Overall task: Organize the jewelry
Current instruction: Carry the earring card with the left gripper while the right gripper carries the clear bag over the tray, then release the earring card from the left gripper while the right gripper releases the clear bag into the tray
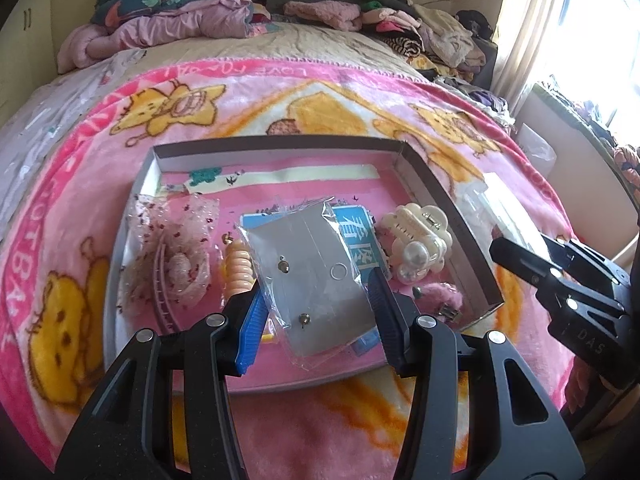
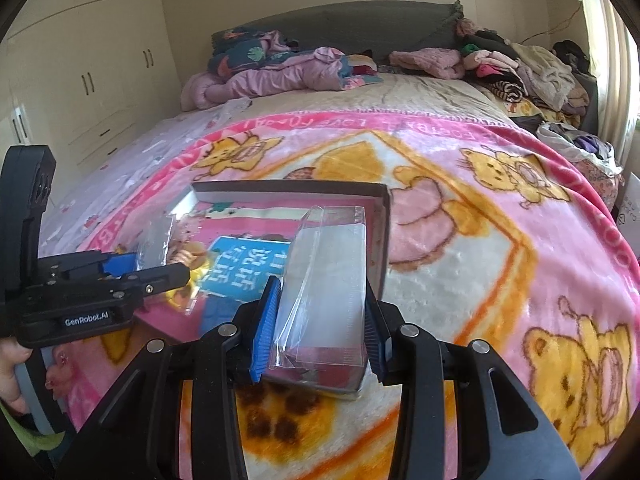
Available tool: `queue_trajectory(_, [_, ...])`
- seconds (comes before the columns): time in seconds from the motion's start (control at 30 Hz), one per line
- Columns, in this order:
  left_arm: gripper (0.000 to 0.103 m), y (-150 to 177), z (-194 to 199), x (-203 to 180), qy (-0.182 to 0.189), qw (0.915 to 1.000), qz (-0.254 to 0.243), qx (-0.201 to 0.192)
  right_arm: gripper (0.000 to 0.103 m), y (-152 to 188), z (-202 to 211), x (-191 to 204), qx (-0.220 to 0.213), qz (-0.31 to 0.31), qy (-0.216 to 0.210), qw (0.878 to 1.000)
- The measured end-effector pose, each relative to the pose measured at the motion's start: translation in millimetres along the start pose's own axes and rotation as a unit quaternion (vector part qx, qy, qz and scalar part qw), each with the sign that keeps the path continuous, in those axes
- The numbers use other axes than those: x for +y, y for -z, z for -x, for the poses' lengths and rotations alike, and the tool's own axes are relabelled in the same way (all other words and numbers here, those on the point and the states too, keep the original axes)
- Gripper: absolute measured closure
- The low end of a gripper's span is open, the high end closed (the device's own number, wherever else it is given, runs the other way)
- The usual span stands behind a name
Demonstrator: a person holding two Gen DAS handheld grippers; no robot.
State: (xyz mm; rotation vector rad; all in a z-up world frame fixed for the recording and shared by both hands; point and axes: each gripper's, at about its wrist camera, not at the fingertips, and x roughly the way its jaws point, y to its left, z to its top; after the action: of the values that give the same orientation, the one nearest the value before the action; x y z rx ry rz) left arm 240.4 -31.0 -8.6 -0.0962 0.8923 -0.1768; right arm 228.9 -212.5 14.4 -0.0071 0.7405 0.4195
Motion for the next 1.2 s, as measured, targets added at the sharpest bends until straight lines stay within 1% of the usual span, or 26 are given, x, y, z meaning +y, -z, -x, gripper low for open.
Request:
queue_trajectory(0.13, [0.063, 1, -12, 0, 0.004, 1.0, -0.001, 0.009, 0.066, 2, -12, -6, 0.009, -0.007, 0.011, 1.0])
queue_trajectory(0.4, [0.063, 0, -30, 4, 0.008, 0.9997, -0.001, 0.021, 0.066, 7, -32, -11, 0.023, -0.016, 0.019, 0.999])
queue_trajectory(0.7, [0.063, -1, -42, 8, 0.009, 0.9995, -0.002, 0.031, 0.066, 12, -44, -4, 0.042, -0.009, 0.011, 0.999])
queue_trajectory(1.07, [0.062, -2, -43, 9, 0.008, 0.9995, -0.003, 0.031, 0.064, 18, -47, 8, 0.06, -0.005, -0.007, 0.998])
queue_trajectory(1.1, [0.061, -1, -43, 9, 0.008, 0.9995, -0.003, 0.031, 0.061, 18, -47, 9, 0.061, -0.004, -0.006, 0.998])
queue_trajectory(1.13, [0.056, -1, -42, 9, 0.008, 0.9995, -0.004, 0.03, 0.055, 18, -46, 10, 0.062, -0.005, -0.007, 0.998])
queue_trajectory(1.17, [0.053, -1, -41, 8, 0.008, 0.9995, -0.004, 0.029, 0.051, 18, -44, 10, 0.062, -0.007, -0.009, 0.998])
queue_trajectory(1.2, [0.05, -1, -39, 8, 0.007, 0.9996, -0.005, 0.027, 0.044, 18, -42, 10, 0.06, -0.007, -0.007, 0.998])
